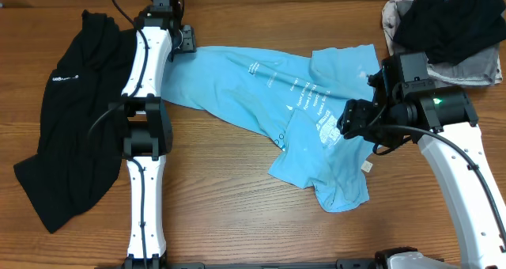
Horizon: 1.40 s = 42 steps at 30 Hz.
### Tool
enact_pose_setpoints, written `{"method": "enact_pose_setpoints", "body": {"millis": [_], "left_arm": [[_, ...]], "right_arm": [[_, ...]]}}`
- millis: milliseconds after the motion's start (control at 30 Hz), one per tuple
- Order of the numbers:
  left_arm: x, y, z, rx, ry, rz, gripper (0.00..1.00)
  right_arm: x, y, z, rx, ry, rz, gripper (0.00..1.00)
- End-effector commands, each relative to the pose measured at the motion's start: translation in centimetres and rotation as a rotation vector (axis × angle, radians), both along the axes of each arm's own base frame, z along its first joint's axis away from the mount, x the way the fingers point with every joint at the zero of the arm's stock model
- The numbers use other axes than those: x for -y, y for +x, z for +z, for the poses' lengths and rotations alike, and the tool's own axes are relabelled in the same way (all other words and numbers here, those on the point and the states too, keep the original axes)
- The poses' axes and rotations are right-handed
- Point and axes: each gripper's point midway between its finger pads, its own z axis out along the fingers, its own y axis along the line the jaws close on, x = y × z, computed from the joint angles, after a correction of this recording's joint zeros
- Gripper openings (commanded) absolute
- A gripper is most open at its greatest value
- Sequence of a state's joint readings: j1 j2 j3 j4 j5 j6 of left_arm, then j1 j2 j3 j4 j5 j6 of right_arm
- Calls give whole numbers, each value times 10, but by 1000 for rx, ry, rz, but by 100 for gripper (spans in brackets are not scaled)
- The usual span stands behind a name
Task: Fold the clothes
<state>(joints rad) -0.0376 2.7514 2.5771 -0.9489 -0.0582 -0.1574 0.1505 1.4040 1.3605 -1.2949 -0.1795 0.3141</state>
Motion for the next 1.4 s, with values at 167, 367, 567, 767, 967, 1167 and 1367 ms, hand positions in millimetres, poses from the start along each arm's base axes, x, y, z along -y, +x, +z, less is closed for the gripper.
{"method": "enact_pose_setpoints", "body": {"millis": [167, 367, 567, 767, 967, 1167, 1367], "left_arm": [[-4, 0, -26, -24, 2, 14, 34], [-4, 7, -7, 13, 0, 14, 19], [-4, 11, 24, 49, 0, 15, 12], [-4, 7, 49, 55, 0, 14, 4], [-6, -5, 78, 50, 9, 14, 4], [-7, -37, 128, 30, 24, -16, 4], [-9, -70, 178, 21, 32, -14, 4]], "right_arm": [[-2, 5, 1, 19, 7, 4, 72], [-2, 5, 1, 19, 7, 4, 72], [-2, 5, 1, 19, 7, 4, 73], [-2, 5, 2, 20, 7, 4, 72], [-2, 7, 2, 28, 8, 4, 72], [-3, 3, 2, 12, 18, 8, 72], [-3, -13, -3, -69, 31, -47, 72]]}}
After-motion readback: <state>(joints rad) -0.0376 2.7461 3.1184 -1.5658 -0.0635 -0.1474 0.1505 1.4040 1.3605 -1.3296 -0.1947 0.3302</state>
